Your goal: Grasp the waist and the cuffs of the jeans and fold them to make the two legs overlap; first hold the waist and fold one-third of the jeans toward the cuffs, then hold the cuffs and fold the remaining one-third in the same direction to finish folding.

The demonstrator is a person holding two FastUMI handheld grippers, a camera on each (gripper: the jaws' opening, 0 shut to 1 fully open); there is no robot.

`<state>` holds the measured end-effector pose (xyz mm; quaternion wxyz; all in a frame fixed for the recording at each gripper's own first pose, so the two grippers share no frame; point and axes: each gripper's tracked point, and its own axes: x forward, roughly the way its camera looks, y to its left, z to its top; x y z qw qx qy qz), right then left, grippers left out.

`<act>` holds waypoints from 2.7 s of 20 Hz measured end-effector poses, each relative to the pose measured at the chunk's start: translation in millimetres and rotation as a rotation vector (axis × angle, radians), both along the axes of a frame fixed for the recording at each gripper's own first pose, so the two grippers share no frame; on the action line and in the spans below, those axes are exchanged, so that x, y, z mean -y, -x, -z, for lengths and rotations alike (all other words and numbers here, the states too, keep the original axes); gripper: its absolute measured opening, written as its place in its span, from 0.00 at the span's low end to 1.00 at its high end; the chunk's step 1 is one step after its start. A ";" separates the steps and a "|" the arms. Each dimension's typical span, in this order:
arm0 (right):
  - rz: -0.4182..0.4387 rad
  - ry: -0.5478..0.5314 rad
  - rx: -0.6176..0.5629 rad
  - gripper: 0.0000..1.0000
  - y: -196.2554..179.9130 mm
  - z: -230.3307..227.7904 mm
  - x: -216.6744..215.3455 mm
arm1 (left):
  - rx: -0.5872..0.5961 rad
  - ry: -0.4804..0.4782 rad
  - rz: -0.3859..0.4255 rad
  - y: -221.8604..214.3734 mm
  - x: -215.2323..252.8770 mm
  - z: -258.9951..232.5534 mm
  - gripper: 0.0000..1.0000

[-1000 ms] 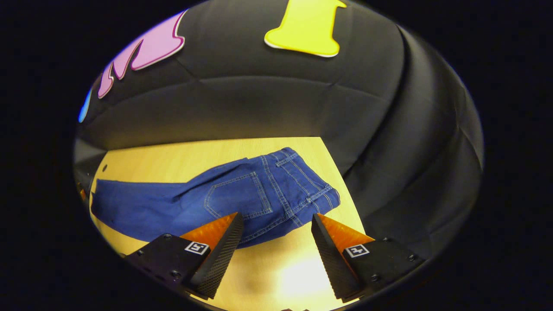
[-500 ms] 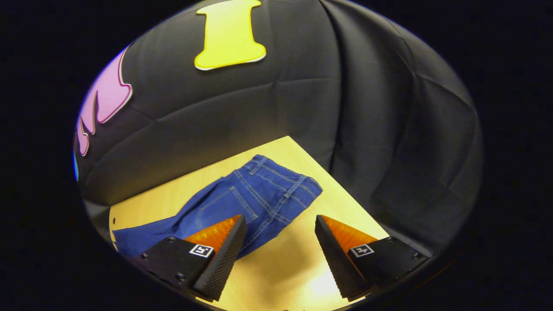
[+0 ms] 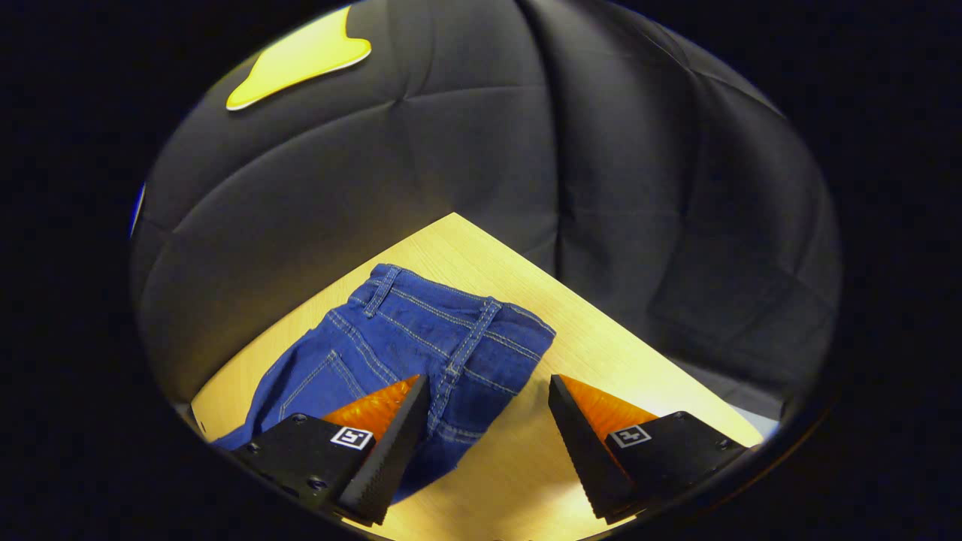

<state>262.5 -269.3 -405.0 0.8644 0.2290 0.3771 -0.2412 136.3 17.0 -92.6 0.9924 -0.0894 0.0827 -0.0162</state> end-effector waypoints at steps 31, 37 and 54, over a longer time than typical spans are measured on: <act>-0.405 0.211 0.503 0.09 11.6 -193.0 -64.0 | -0.125 0.042 -0.064 47.3 -49.7 54.7 0.96; -0.605 0.228 0.555 0.09 16.9 -165.6 -75.5 | -0.132 0.065 -0.127 64.7 -90.6 70.5 0.96; -1.025 0.129 0.344 0.74 18.5 -23.9 -85.6 | -0.219 -0.031 -0.420 0.5 -273.6 154.4 0.96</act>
